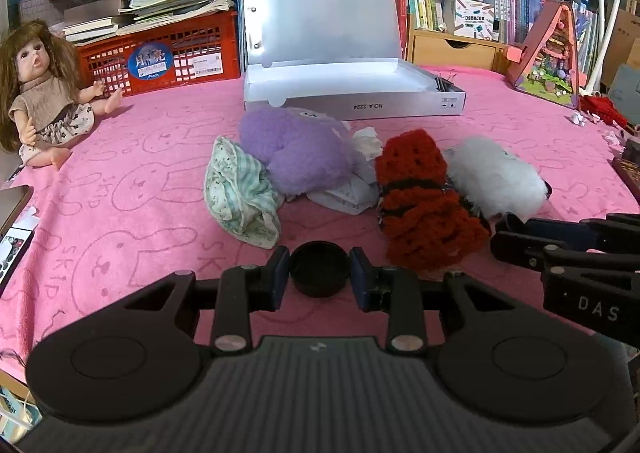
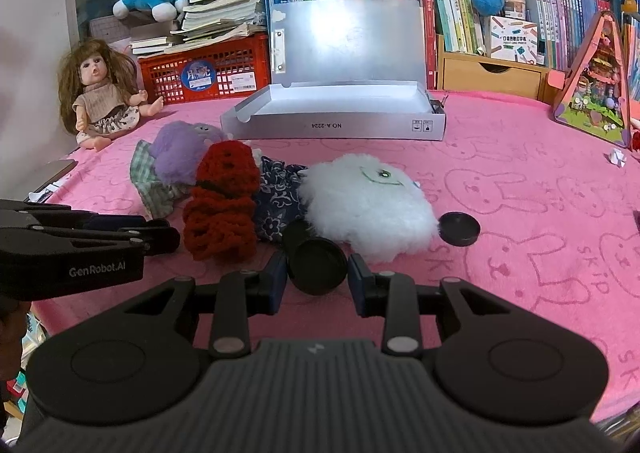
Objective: Organize objects
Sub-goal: 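Grasp a black puck with the left gripper while the right gripper grasps the other puck, then carry both pucks into the silver box and open both grippers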
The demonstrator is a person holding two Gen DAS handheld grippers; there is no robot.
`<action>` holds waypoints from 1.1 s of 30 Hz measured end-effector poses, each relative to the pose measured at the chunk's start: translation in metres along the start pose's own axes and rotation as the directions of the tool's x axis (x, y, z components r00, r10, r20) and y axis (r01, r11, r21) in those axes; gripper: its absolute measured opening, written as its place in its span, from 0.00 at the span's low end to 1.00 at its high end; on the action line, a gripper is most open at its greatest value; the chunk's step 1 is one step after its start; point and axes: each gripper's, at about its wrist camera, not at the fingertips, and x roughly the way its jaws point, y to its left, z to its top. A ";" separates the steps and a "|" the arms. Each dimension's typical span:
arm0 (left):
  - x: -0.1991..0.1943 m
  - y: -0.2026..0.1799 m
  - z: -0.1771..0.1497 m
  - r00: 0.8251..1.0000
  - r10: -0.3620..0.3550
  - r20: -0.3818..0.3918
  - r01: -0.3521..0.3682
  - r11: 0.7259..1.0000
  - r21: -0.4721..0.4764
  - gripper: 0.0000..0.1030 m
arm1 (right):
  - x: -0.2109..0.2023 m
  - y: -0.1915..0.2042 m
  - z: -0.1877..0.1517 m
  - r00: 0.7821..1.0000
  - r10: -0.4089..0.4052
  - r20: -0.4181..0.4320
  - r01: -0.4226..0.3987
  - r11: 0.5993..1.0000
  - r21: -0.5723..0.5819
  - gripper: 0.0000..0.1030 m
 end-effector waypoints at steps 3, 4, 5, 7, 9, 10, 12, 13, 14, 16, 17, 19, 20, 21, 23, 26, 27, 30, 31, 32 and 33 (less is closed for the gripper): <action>-0.003 0.000 0.001 1.000 -0.005 0.006 0.005 1.000 -0.001 0.37 | -0.003 0.000 0.002 1.000 -0.002 0.008 0.002 1.000 0.004 0.37; -0.005 0.000 0.001 1.000 -0.006 0.009 0.006 1.000 -0.002 0.37 | -0.004 0.000 0.003 1.000 -0.001 0.012 0.001 1.000 0.005 0.37; -0.006 0.000 0.003 1.000 -0.009 0.012 0.009 1.000 -0.002 0.37 | -0.006 0.000 0.004 1.000 -0.001 0.018 0.001 1.000 0.008 0.37; -0.010 0.000 0.006 1.000 -0.017 0.023 0.017 1.000 -0.006 0.37 | -0.010 0.000 0.008 0.999 -0.004 0.032 0.003 1.000 0.010 0.37; -0.015 0.001 0.010 0.999 -0.026 0.038 0.027 1.000 -0.008 0.37 | -0.014 0.000 0.013 0.999 -0.006 0.043 0.006 1.000 0.009 0.37; -0.018 0.001 0.013 0.998 -0.031 0.048 0.031 0.999 -0.006 0.37 | -0.015 0.000 0.015 0.999 -0.007 0.048 0.007 1.000 0.009 0.37; -0.023 0.000 0.018 0.997 -0.040 0.065 0.040 0.999 0.000 0.37 | -0.017 -0.002 0.021 0.999 -0.008 0.054 0.007 1.000 0.015 0.37; -0.025 0.000 0.022 0.996 -0.047 0.074 0.047 0.999 0.003 0.37 | -0.017 -0.004 0.025 0.998 -0.009 0.058 0.008 1.000 0.021 0.37; -0.027 0.000 0.025 0.995 -0.054 0.082 0.054 0.999 0.004 0.37 | -0.017 -0.006 0.028 0.998 -0.010 0.061 0.009 1.000 0.028 0.37; -0.029 0.001 0.033 0.993 -0.067 0.097 0.066 0.998 0.006 0.37 | -0.017 -0.010 0.035 0.998 -0.013 0.066 0.010 0.999 0.046 0.37; -0.030 0.001 0.038 0.992 -0.069 0.105 0.069 0.998 0.009 0.37 | -0.018 -0.014 0.039 0.998 -0.013 0.069 0.009 0.998 0.057 0.37; -0.031 0.002 0.047 0.990 -0.070 0.123 0.068 0.998 0.018 0.37 | -0.018 -0.019 0.047 0.997 -0.016 0.077 0.011 0.997 0.070 0.37; -0.032 0.003 0.051 0.989 -0.076 0.128 0.074 0.997 0.017 0.37 | -0.018 -0.022 0.053 0.996 -0.021 0.082 0.014 0.997 0.075 0.37; -0.032 0.005 0.057 0.987 -0.091 0.131 0.091 0.996 0.009 0.37 | -0.017 -0.024 0.057 0.996 -0.025 0.085 0.018 0.997 0.077 0.37; -0.030 0.010 0.067 0.984 -0.123 0.131 0.126 0.992 -0.016 0.37 | -0.016 -0.029 0.067 0.995 -0.033 0.092 0.025 0.997 0.079 0.37; -0.024 0.013 0.083 0.982 -0.134 0.136 0.138 0.990 -0.022 0.37 | -0.011 -0.035 0.080 0.995 -0.035 0.098 0.028 0.997 0.076 0.37; -0.022 0.013 0.088 0.981 -0.130 0.141 0.133 0.991 -0.017 0.37 | -0.008 -0.037 0.084 0.995 -0.035 0.098 0.028 0.997 0.074 0.37; -0.012 0.016 0.105 0.982 -0.121 0.144 0.125 0.992 -0.020 0.37 | 0.000 -0.042 0.098 0.994 -0.046 0.098 0.039 0.997 0.066 0.37; -0.007 0.018 0.112 0.982 -0.122 0.142 0.127 0.992 -0.026 0.37 | 0.003 -0.044 0.102 0.994 -0.049 0.097 0.043 0.997 0.063 0.37; -0.003 0.019 0.117 0.983 -0.122 0.140 0.127 0.991 -0.031 0.37 | 0.006 -0.047 0.107 0.994 -0.050 0.097 0.044 0.997 0.062 0.37; 0.001 0.020 0.123 0.982 -0.123 0.140 0.129 0.991 -0.034 0.37 | 0.009 -0.049 0.111 0.994 -0.052 0.097 0.046 0.997 0.063 0.37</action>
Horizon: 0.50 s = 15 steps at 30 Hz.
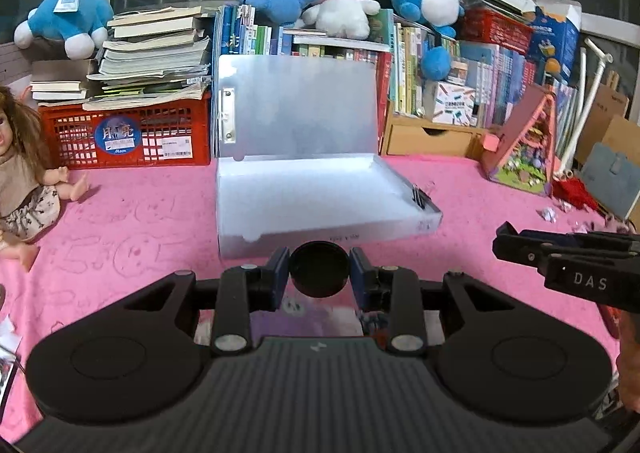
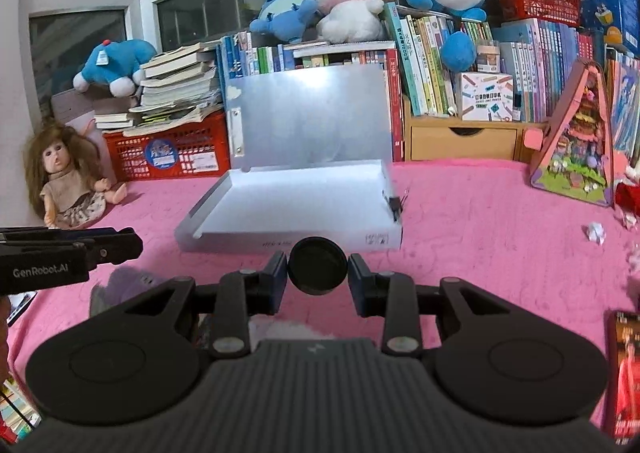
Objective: Organize objects
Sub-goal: 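Carry both pucks into the silver box and open both grippers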
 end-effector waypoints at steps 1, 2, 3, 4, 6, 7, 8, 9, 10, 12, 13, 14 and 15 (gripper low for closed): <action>0.005 0.001 0.004 1.000 0.003 0.000 -0.003 1.000 0.000 0.37 | 0.004 -0.001 0.003 1.000 -0.002 -0.002 0.002 1.000 0.001 0.37; 0.009 0.003 0.009 1.000 0.007 0.001 -0.007 1.000 0.000 0.37 | 0.008 -0.003 0.008 1.000 -0.004 -0.005 0.004 1.000 0.003 0.37; 0.014 0.004 0.014 1.000 0.009 0.001 -0.009 1.000 0.003 0.37 | 0.013 -0.005 0.010 1.000 -0.005 -0.007 0.005 1.000 0.005 0.37; 0.020 0.005 0.019 1.000 0.012 0.000 -0.012 1.000 0.003 0.37 | 0.016 -0.007 0.013 1.000 -0.006 -0.010 0.006 1.000 0.005 0.37; 0.033 0.008 0.029 1.000 0.016 -0.011 -0.016 1.000 0.000 0.37 | 0.025 -0.011 0.020 1.000 -0.007 -0.013 0.007 1.000 0.003 0.37; 0.039 0.010 0.034 1.000 0.015 -0.017 -0.015 1.000 -0.002 0.37 | 0.029 -0.013 0.024 1.000 -0.007 -0.014 0.007 1.000 0.003 0.37; 0.046 0.011 0.038 1.000 0.016 -0.023 -0.016 1.000 -0.001 0.37 | 0.035 -0.015 0.029 1.000 -0.009 -0.017 0.009 1.000 0.002 0.37; 0.054 0.012 0.043 0.999 0.022 -0.032 -0.022 1.000 0.000 0.37 | 0.039 -0.017 0.034 1.000 -0.012 -0.021 0.012 1.000 0.004 0.37; 0.061 0.013 0.046 0.999 0.028 -0.039 -0.028 1.000 0.001 0.37 | 0.045 -0.019 0.038 1.000 -0.012 -0.025 0.012 1.000 0.007 0.37; 0.074 0.015 0.052 0.998 0.042 -0.040 -0.042 0.999 0.004 0.37 | 0.056 -0.022 0.048 0.999 -0.010 -0.034 0.011 1.000 0.010 0.37; 0.082 0.015 0.055 0.998 0.051 -0.044 -0.051 0.999 0.009 0.37 | 0.063 -0.023 0.052 0.999 -0.010 -0.041 0.011 1.000 0.007 0.37; 0.088 0.016 0.057 0.997 0.057 -0.048 -0.056 0.998 0.008 0.37 | 0.069 -0.023 0.055 0.999 -0.011 -0.046 0.011 1.000 0.004 0.37; 0.096 0.017 0.060 0.997 0.058 -0.055 -0.057 0.998 0.006 0.37 | 0.077 -0.023 0.060 0.999 -0.011 -0.052 0.011 1.000 0.000 0.37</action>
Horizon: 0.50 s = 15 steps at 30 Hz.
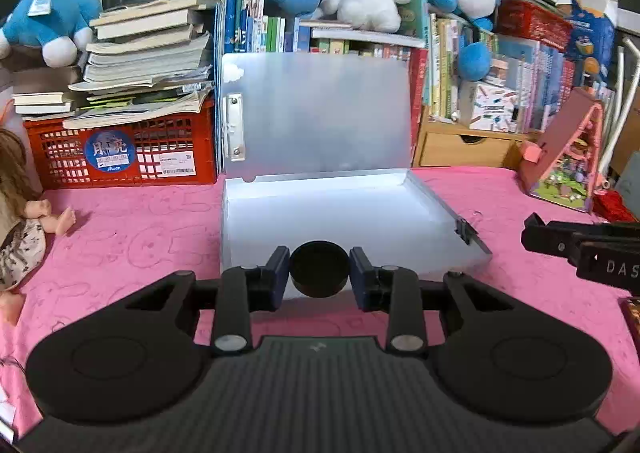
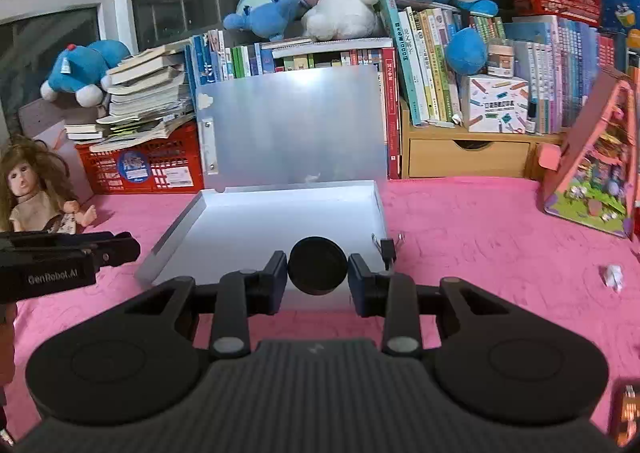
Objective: Organize objects
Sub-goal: 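Carry both pucks into the silver box and open both grippers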
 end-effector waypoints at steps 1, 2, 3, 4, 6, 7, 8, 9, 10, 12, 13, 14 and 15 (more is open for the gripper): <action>0.008 0.001 0.003 1.000 -0.001 -0.010 0.001 1.000 -0.001 0.37 | 0.006 0.000 0.004 1.000 0.001 -0.004 -0.001 1.000 -0.007 0.37; 0.016 0.001 0.007 1.000 -0.001 -0.020 0.001 1.000 0.000 0.37 | 0.013 0.000 0.009 1.000 -0.001 -0.009 0.001 1.000 -0.014 0.37; 0.024 0.002 0.010 1.000 0.003 -0.031 -0.003 1.000 -0.001 0.37 | 0.021 -0.001 0.015 1.000 -0.003 -0.018 0.003 1.000 -0.017 0.37; 0.034 0.004 0.015 0.999 0.006 -0.048 -0.006 1.000 -0.001 0.37 | 0.029 -0.002 0.021 1.000 0.001 -0.030 -0.001 1.000 -0.013 0.37; 0.053 0.007 0.022 0.997 0.023 -0.070 -0.025 0.999 -0.022 0.37 | 0.049 -0.007 0.034 0.998 0.025 -0.060 -0.023 0.999 0.026 0.37; 0.064 0.009 0.026 0.996 0.028 -0.083 -0.031 0.999 -0.030 0.37 | 0.059 -0.009 0.039 0.997 0.036 -0.075 -0.033 0.999 0.043 0.37; 0.073 0.010 0.029 0.996 0.032 -0.088 -0.035 0.999 -0.034 0.37 | 0.070 -0.011 0.044 0.995 0.046 -0.089 -0.041 0.997 0.059 0.37; 0.083 0.011 0.033 0.995 0.036 -0.096 -0.039 0.999 -0.034 0.37 | 0.080 -0.012 0.048 0.994 0.053 -0.098 -0.046 0.997 0.065 0.37; 0.093 0.012 0.037 0.994 0.032 -0.108 -0.035 0.999 -0.032 0.37 | 0.088 -0.014 0.050 0.992 0.061 -0.108 -0.054 0.996 0.065 0.37; 0.110 0.015 0.042 0.990 0.031 -0.136 -0.037 0.999 -0.039 0.37 | 0.107 -0.017 0.055 0.986 0.075 -0.147 -0.064 0.995 0.080 0.37; 0.119 0.016 0.045 0.988 0.034 -0.152 -0.042 0.998 -0.048 0.37 | 0.116 -0.019 0.058 0.982 0.081 -0.169 -0.066 0.994 0.091 0.37; 0.129 0.018 0.048 0.985 0.033 -0.171 -0.043 0.998 -0.056 0.37 | 0.126 -0.020 0.061 0.978 0.082 -0.192 -0.064 0.993 0.099 0.37; 0.137 0.021 0.051 0.982 0.033 -0.184 -0.046 0.997 -0.063 0.37 | 0.133 -0.021 0.062 0.976 0.080 -0.204 -0.061 0.993 0.101 0.37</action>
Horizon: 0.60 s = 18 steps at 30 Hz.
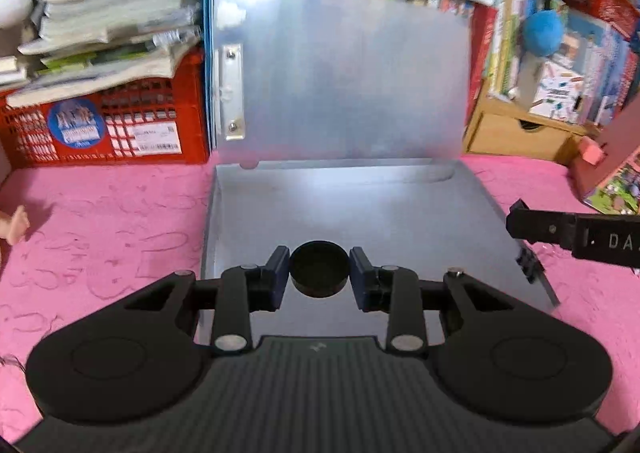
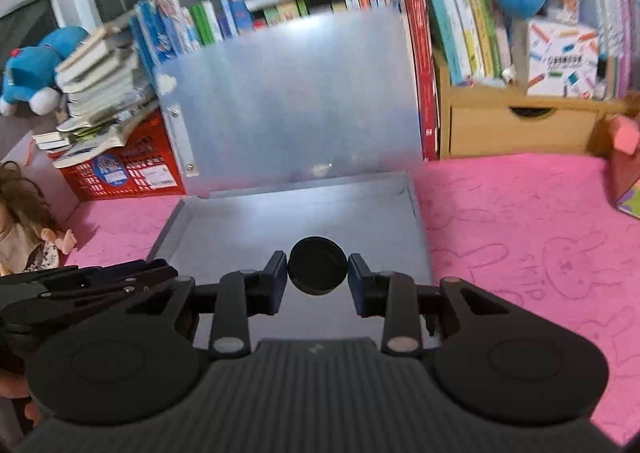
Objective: Organize objects
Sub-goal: 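Carry both pucks into the silver box and open both grippers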
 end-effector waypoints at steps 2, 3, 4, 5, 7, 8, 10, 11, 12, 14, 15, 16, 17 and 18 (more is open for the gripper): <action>0.014 0.002 0.007 1.000 0.015 -0.005 -0.015 1.000 -0.007 0.37 | 0.014 -0.001 0.005 1.000 -0.013 -0.018 0.013 1.000 -0.003 0.37; 0.020 0.002 0.010 1.000 0.021 -0.005 -0.021 1.000 -0.005 0.37 | 0.020 -0.001 0.006 0.999 -0.019 -0.026 0.019 1.000 -0.006 0.37; 0.028 0.003 0.013 1.000 0.027 -0.008 -0.027 1.000 -0.002 0.37 | 0.027 -0.001 0.007 0.999 -0.025 -0.037 0.025 1.000 -0.007 0.37; 0.034 0.003 0.014 0.999 0.032 -0.013 -0.032 0.999 -0.003 0.37 | 0.036 -0.001 0.007 0.998 -0.034 -0.052 0.034 0.999 -0.008 0.37; 0.046 0.005 0.014 0.999 0.037 -0.028 -0.037 0.999 -0.005 0.37 | 0.051 -0.002 0.005 0.996 -0.045 -0.079 0.045 0.999 -0.006 0.37; 0.052 0.004 0.014 0.999 0.039 -0.038 -0.039 0.999 -0.003 0.37 | 0.059 -0.002 0.004 0.995 -0.048 -0.091 0.048 0.999 -0.007 0.37; 0.063 0.004 0.010 0.997 0.051 -0.056 -0.051 0.999 0.012 0.37 | 0.069 -0.003 0.000 0.993 -0.050 -0.109 0.049 0.999 -0.009 0.37; 0.067 0.005 0.008 0.996 0.057 -0.065 -0.057 0.998 0.016 0.37 | 0.076 -0.004 -0.002 0.991 -0.053 -0.121 0.052 0.999 -0.012 0.37; 0.072 0.005 0.007 0.995 0.059 -0.077 -0.058 0.998 0.017 0.37 | 0.080 -0.003 -0.004 0.990 -0.061 -0.130 0.059 0.998 -0.016 0.37; 0.079 0.006 0.004 0.993 0.060 -0.097 -0.058 0.998 0.023 0.37 | 0.087 -0.004 -0.007 0.986 -0.073 -0.147 0.070 0.997 -0.026 0.37; 0.082 0.006 0.003 0.993 0.063 -0.104 -0.060 0.998 0.028 0.37 | 0.090 -0.004 -0.009 0.985 -0.074 -0.153 0.071 0.997 -0.030 0.37; 0.085 0.006 0.001 0.992 0.064 -0.113 -0.060 0.998 0.031 0.37 | 0.092 -0.004 -0.010 0.984 -0.079 -0.158 0.074 0.997 -0.035 0.37; 0.087 0.007 0.000 0.991 0.062 -0.122 -0.059 0.998 0.033 0.37 | 0.094 -0.004 -0.011 0.983 -0.085 -0.165 0.080 0.996 -0.041 0.37; 0.088 0.006 -0.001 0.991 0.066 -0.120 -0.061 0.997 0.039 0.37 | 0.095 -0.004 -0.012 0.981 -0.093 -0.169 0.086 0.995 -0.047 0.37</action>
